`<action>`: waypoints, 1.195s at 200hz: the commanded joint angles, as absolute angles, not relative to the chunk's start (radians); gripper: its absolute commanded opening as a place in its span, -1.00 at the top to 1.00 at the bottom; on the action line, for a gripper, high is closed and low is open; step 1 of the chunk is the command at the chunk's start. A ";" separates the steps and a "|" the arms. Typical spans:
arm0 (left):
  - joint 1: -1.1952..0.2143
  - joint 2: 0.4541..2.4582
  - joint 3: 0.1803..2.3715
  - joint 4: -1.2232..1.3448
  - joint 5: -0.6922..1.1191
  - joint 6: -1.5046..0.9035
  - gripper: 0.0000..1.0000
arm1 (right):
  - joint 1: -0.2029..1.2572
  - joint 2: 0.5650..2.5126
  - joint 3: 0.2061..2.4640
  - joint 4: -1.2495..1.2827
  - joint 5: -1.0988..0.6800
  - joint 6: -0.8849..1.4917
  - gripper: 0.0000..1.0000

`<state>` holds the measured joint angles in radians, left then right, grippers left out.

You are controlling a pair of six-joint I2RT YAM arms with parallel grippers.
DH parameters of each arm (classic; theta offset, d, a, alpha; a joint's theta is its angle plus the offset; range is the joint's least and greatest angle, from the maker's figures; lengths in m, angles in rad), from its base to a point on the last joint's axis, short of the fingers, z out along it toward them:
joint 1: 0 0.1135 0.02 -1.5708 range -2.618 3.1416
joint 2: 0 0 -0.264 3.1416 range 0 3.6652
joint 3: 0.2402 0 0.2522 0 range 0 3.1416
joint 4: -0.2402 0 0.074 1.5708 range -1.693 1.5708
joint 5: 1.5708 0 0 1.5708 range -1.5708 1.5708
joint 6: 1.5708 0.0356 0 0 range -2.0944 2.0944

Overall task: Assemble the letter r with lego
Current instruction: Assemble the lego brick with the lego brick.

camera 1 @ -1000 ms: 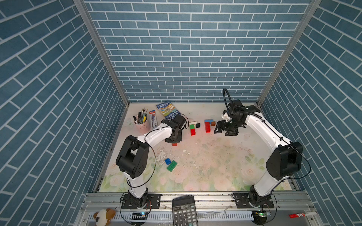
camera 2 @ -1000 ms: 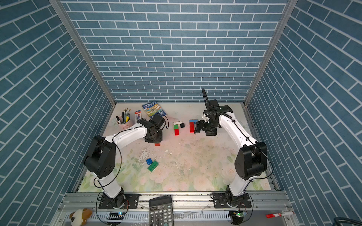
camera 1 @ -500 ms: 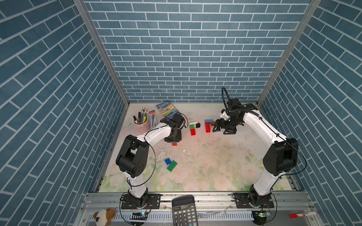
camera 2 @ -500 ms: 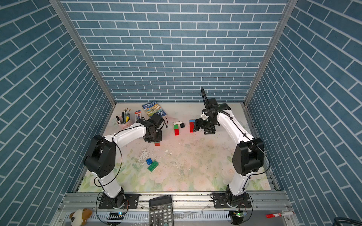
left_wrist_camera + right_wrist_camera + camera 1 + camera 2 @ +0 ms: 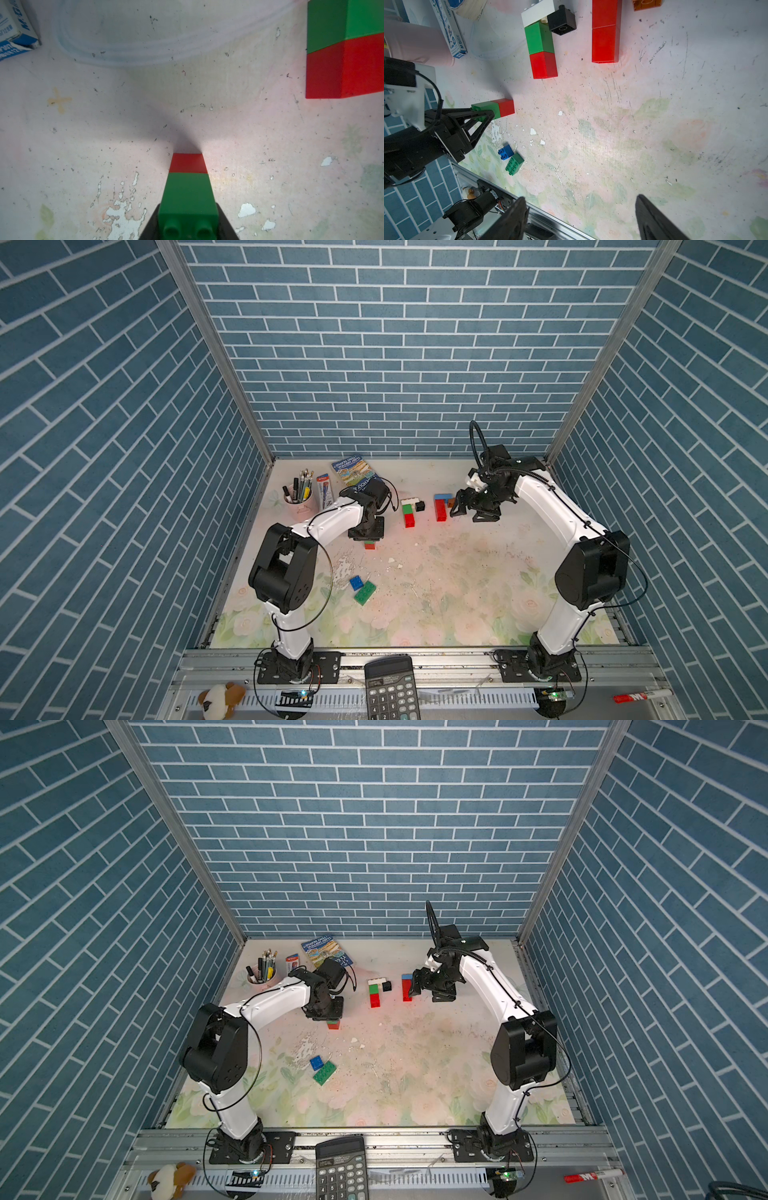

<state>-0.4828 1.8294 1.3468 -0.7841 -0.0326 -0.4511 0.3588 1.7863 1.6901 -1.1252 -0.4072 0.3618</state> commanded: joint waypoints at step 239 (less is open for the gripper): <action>-0.460 1.947 1.398 -0.826 -0.057 -0.458 0.66 | 0.391 1.850 1.907 -1.245 -0.349 0.380 -0.71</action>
<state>-0.4721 1.8771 1.4113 -0.8135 -0.0341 -0.4389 0.3862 1.8767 1.8912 -1.2018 -0.3733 0.3878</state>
